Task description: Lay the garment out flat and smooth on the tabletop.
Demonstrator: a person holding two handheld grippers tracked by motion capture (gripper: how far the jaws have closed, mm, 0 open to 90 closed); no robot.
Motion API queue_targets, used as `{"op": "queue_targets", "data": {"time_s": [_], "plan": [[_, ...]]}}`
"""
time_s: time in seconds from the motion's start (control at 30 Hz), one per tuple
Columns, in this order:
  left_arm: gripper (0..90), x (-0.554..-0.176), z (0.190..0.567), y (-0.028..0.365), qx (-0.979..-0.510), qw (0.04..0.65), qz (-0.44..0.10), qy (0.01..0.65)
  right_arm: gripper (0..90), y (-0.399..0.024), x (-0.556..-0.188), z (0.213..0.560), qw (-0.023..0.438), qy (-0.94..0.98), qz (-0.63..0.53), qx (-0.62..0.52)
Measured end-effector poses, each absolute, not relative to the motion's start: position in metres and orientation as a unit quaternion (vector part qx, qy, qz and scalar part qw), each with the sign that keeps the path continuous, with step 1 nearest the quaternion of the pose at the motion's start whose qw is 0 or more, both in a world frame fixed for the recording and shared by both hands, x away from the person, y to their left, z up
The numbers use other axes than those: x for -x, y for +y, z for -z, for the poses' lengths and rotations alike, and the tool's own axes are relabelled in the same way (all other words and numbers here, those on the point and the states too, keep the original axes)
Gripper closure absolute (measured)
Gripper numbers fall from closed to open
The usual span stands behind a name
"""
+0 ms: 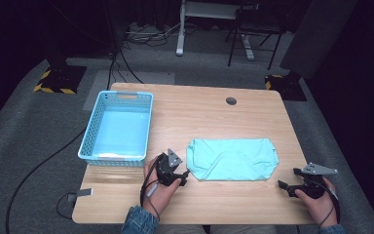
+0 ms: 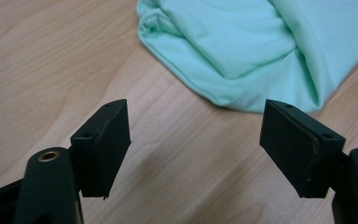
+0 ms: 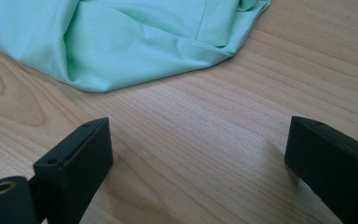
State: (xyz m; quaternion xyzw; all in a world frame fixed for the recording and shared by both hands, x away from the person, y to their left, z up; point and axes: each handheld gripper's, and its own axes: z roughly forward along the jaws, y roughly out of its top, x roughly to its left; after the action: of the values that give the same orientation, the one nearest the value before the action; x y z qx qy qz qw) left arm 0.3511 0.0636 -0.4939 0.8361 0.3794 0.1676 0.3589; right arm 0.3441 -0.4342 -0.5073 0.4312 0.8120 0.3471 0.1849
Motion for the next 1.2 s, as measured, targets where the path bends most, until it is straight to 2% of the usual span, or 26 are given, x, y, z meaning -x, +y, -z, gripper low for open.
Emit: {"op": "queue_targets", "data": {"time_s": [0.27, 0.47, 0.87, 0.97, 1.2], "plan": [[15.7, -0.342, 0.507, 0.072, -0.841, 0.346, -0.154, 0.387, 8.5, -0.433, -0.345, 0.507, 0.186, 0.811, -0.348, -0.432], [4.6, -0.338, 0.509, 0.076, -0.842, 0.343, -0.151, 0.388, 8.9, -0.433, -0.344, 0.507, 0.187, 0.811, -0.348, -0.432], [4.2, -0.337, 0.509, 0.076, -0.841, 0.343, -0.152, 0.391, 9.1, -0.433, -0.344, 0.507, 0.186, 0.812, -0.349, -0.43], [4.2, -0.337, 0.51, 0.076, -0.84, 0.343, -0.152, 0.391, 16.1, -0.433, -0.343, 0.506, 0.185, 0.814, -0.353, -0.423], [4.2, -0.337, 0.509, 0.076, -0.84, 0.343, -0.152, 0.392, 17.9, -0.428, -0.344, 0.499, 0.189, 0.817, -0.355, -0.413]]}}
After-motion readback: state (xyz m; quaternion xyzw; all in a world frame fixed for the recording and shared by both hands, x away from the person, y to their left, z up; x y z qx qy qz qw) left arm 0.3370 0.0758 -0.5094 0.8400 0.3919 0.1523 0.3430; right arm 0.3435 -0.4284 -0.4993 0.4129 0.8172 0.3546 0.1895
